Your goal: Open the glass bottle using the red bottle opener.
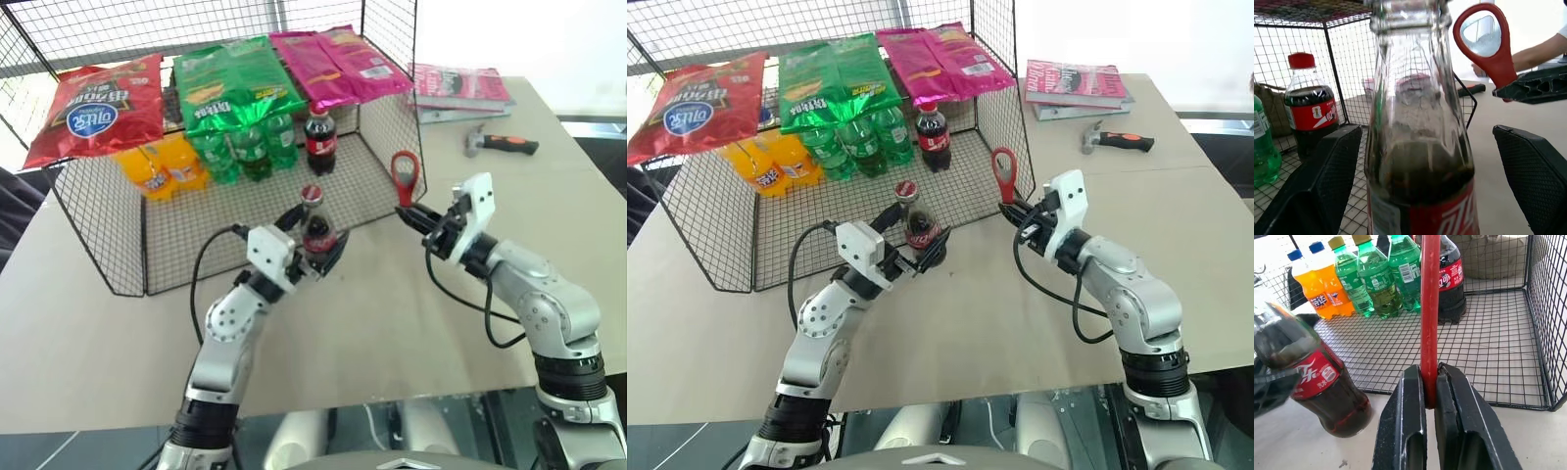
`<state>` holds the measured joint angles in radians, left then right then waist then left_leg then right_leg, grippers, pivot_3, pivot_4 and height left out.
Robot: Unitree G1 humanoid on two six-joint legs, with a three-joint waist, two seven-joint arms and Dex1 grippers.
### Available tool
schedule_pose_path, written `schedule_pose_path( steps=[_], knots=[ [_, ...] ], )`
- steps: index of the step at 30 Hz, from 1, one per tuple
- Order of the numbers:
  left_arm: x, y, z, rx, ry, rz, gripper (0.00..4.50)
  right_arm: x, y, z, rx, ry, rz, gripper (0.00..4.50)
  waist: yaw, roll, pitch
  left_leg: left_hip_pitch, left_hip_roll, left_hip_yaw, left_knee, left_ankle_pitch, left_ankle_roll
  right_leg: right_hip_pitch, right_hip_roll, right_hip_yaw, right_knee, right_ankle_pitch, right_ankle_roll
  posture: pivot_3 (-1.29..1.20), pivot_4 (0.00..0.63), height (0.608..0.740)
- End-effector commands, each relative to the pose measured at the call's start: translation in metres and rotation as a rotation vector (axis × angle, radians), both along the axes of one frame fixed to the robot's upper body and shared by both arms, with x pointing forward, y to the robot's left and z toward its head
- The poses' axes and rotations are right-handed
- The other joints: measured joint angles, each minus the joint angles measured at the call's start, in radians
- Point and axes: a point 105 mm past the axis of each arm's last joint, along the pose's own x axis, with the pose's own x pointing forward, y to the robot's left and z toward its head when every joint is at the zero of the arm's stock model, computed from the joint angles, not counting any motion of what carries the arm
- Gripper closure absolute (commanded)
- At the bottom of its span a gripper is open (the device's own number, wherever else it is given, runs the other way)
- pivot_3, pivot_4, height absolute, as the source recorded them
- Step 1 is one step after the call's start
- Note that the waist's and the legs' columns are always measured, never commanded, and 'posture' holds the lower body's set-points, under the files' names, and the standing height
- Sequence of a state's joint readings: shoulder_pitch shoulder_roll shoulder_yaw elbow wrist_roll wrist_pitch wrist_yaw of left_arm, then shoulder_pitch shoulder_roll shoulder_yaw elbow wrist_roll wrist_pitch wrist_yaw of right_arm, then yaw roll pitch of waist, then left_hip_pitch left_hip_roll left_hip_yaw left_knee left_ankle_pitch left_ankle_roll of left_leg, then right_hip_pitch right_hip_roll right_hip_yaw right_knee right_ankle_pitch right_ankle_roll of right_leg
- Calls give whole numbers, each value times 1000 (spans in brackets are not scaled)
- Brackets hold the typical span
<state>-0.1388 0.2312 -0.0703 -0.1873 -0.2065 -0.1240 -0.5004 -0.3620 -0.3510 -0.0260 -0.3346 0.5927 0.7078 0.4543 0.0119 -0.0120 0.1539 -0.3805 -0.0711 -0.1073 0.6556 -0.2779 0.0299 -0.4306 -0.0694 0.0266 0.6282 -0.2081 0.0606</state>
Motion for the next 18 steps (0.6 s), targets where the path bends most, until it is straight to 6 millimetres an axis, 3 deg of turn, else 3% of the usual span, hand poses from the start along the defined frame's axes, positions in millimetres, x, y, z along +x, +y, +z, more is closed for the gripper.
schedule_pose_path(
  steps=[1,8,17,18],
  knots=[
    [0,-2,20,-16,-83,3,73,-1,1,15,12,-67,9,4500,0,0,0,0,0,0,0,0,0,0,0,0,0,0,0,0,150,740],
    [8,-7,31,-58,-103,-5,73,-2,3,14,7,-71,9,4500,0,0,0,0,0,0,2,0,0,0,0,0,1,0,0,0,150,740],
    [9,-10,27,-68,-96,-15,73,-2,2,14,2,-74,6,4500,0,0,0,0,0,0,4,0,0,0,0,0,2,0,1,0,150,740],
    [9,-10,27,-69,-95,-16,296,-2,2,14,1,-74,6,4500,0,0,0,0,0,0,5,0,0,0,0,0,3,0,1,0,150,740]
  ],
)
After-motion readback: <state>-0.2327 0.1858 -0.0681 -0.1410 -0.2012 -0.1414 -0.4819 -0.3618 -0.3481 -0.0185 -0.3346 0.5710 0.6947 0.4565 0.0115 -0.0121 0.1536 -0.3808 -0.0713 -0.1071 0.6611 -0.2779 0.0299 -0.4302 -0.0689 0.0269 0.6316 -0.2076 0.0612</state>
